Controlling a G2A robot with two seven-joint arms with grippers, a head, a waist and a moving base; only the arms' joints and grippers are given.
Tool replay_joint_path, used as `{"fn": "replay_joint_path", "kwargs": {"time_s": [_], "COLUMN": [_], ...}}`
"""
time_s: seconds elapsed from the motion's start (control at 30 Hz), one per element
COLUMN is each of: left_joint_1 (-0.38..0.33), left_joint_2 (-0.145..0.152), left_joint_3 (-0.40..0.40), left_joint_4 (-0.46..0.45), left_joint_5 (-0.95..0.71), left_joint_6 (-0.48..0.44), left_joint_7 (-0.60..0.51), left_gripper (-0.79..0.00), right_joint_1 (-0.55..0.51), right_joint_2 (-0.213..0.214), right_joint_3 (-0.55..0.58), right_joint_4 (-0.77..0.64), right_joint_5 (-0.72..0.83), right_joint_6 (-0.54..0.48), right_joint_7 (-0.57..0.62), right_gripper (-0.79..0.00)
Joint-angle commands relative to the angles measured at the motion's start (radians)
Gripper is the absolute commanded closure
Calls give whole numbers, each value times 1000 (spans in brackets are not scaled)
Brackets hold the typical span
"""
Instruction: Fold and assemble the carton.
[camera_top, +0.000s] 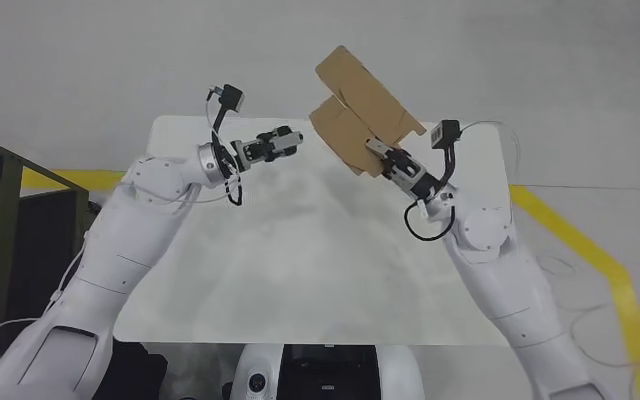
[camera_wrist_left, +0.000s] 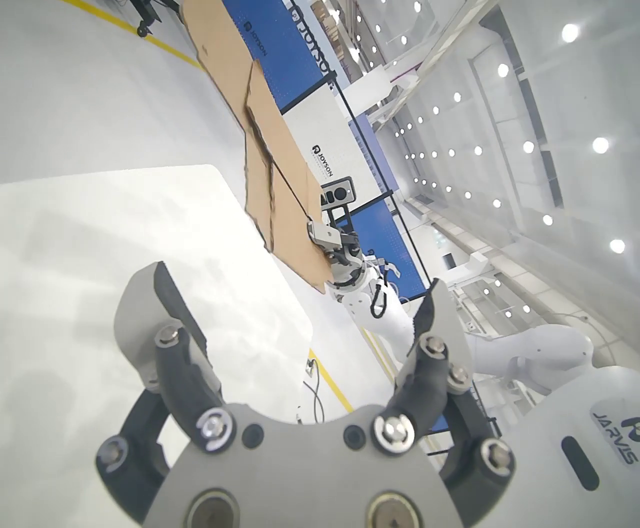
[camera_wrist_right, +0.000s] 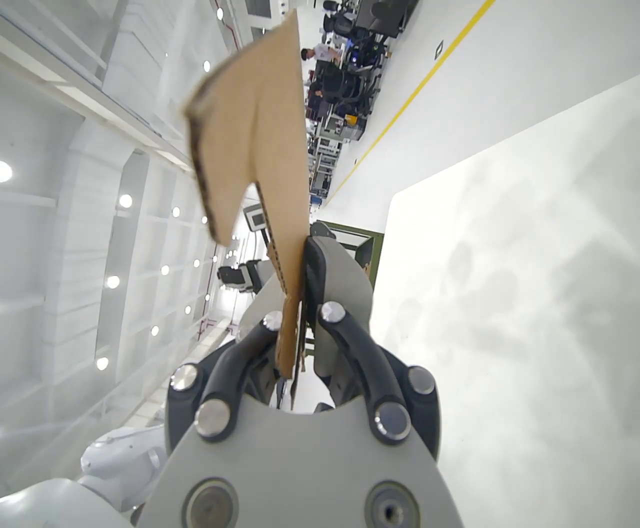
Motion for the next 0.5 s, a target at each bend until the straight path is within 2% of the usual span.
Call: {"fn": "replay_joint_path", "kwargs": {"time_s": [0.0, 0.17, 0.47], "left_joint_1": [5, 9, -6], "left_joint_2": [-4, -19, -48], "left_joint_3": [8, 38, 84], "left_joint_4": [-8, -19, 14], "left_joint_5": [6, -14, 1], "left_joint_6": [18, 64, 63], "left_joint_7": [14, 50, 113], "left_gripper": [-785, -785, -785], "right_joint_1": [-6, -19, -1], "right_joint_2": [-5, -22, -59], "right_joint_3": [-11, -49, -123], "right_joint_4": [-6, -30, -6], "right_joint_5": [1, -24, 4], "right_joint_6": [15, 44, 14], "right_joint_7": [-36, -131, -198], "right_gripper": [0, 0, 0]}}
